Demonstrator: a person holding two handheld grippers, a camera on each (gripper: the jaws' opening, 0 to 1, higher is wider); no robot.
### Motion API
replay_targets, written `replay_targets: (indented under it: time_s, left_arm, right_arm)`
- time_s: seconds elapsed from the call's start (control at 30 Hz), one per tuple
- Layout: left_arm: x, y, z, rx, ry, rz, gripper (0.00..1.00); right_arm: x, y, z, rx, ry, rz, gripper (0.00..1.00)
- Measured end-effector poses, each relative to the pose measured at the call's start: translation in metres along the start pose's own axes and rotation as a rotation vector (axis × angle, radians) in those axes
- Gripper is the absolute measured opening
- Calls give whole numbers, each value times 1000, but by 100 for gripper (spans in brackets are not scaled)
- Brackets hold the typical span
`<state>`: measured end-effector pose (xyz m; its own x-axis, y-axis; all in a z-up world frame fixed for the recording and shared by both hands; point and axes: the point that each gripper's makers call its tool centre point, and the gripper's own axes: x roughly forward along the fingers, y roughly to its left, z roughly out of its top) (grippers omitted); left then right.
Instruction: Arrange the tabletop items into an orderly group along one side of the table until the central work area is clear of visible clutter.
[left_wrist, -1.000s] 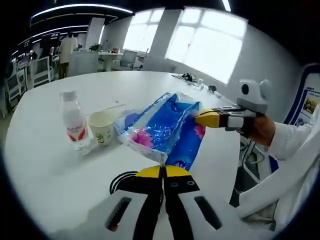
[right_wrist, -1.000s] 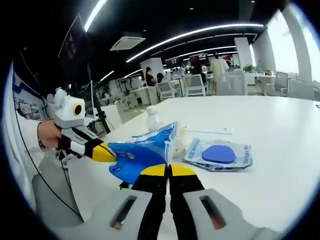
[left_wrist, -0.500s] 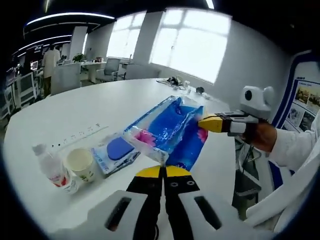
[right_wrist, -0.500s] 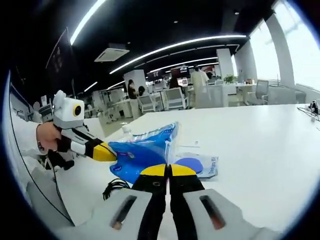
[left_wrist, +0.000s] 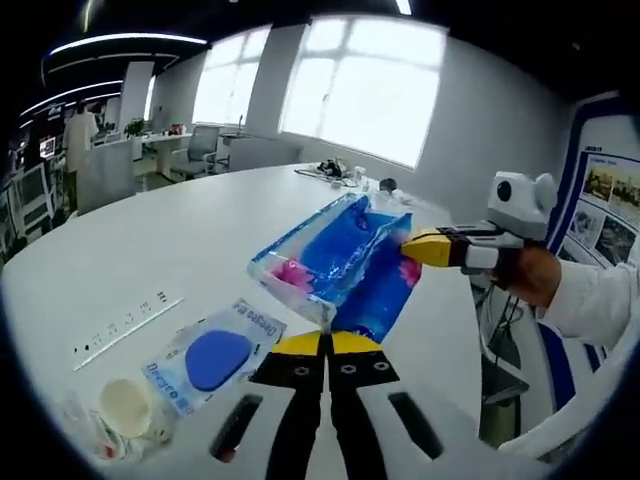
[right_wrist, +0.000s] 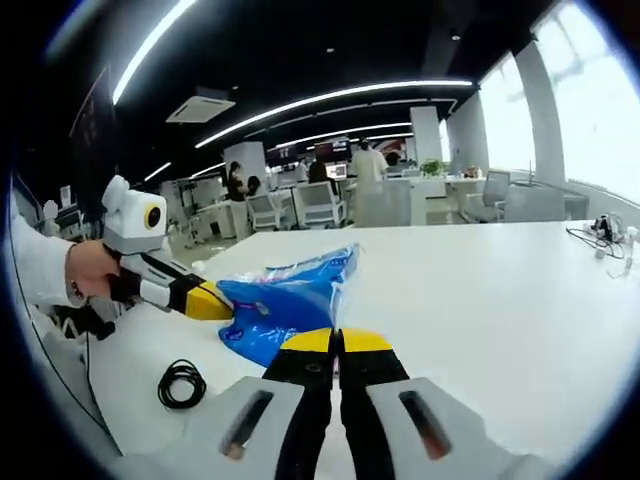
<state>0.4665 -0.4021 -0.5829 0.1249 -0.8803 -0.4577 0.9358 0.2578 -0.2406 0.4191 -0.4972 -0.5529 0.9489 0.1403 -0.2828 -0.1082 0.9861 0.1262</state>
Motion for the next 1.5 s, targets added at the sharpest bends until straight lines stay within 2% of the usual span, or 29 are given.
replay_targets:
  time_s: [0.17, 0.47, 0.67, 0.9, 1.13, 1.3, 1.5]
  left_arm:
    - [29, 6, 8, -11, 2, -7, 0]
    - [77, 19, 11, -10, 58, -5, 0]
    - [100, 26, 11, -21, 92, -2, 0]
    - [124, 42, -3, -36, 157, 7, 0]
    - [140, 53, -23, -70, 223, 21, 0]
    - [150, 59, -30, -90, 253, 19, 0]
    - [163, 65, -47, -108, 312, 22, 0]
  right_arm:
    - [7, -23, -4, -2, 5, -32, 0]
    - [24, -65, -19, 22, 21, -64, 0]
    - [39, -93, -30, 80, 25, -74, 0]
    - [55, -108, -50, 108, 53, -82, 0]
    - [72, -117, -76, 132, 94, -84, 0]
    - [84, -137, -95, 161, 117, -92, 0]
    - [98, -145, -109, 179, 148, -94, 0]
